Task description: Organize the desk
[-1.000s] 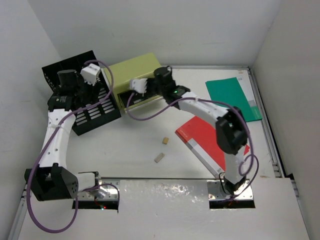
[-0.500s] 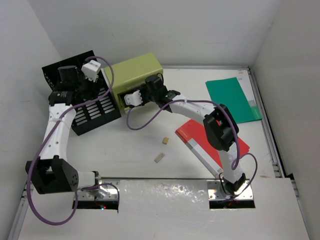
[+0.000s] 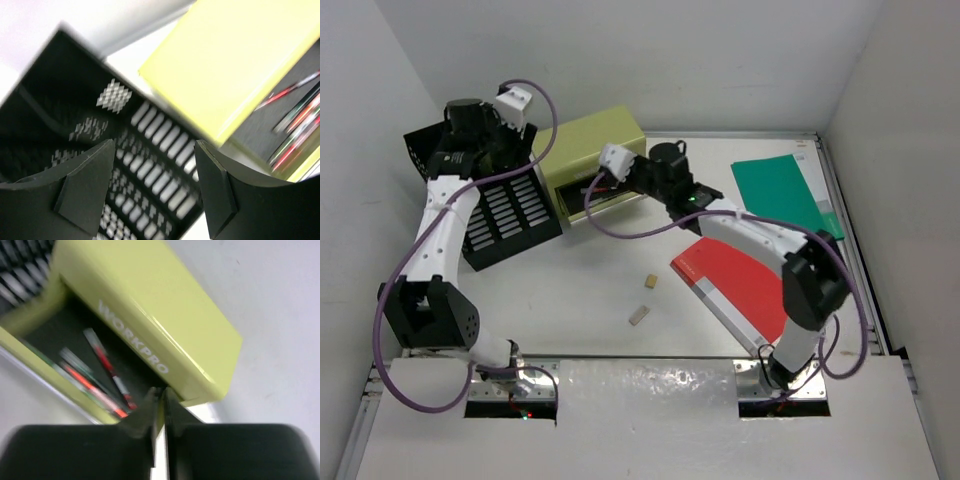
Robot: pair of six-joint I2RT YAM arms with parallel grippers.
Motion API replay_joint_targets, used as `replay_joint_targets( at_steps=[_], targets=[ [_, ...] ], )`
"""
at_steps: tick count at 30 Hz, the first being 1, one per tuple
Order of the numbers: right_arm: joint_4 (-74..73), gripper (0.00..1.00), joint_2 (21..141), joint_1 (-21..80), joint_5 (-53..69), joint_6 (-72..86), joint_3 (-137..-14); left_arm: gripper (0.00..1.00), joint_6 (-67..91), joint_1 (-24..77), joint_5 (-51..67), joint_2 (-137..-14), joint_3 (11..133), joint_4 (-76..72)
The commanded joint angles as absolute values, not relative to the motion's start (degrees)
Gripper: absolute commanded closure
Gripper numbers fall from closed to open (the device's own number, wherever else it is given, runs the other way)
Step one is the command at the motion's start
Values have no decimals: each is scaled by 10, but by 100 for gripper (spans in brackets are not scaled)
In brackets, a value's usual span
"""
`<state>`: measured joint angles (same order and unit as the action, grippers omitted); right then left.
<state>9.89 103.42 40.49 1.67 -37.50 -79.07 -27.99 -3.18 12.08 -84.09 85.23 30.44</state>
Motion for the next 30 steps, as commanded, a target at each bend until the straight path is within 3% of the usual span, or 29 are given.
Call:
replay_joint_targets(
  at_steps=[1,8,16,22,30],
  targets=[
    [115,100,977,395,84,-57,-736,37,-270,-5,117,-868,898,260],
    [164,100,999,395,64,129,-648,37,-232,18,76,-971,978,246],
    [52,100,1051,394,81,110,-739,37,-214,26,54,-1025,999,236],
    [-87,100,1136,387,79,48,-900,38,-214,31,49,-1034,994,234],
    [-144,100,1167,372,119,11,-955,38,-228,32,40,-1031,976,233]
  ],
)
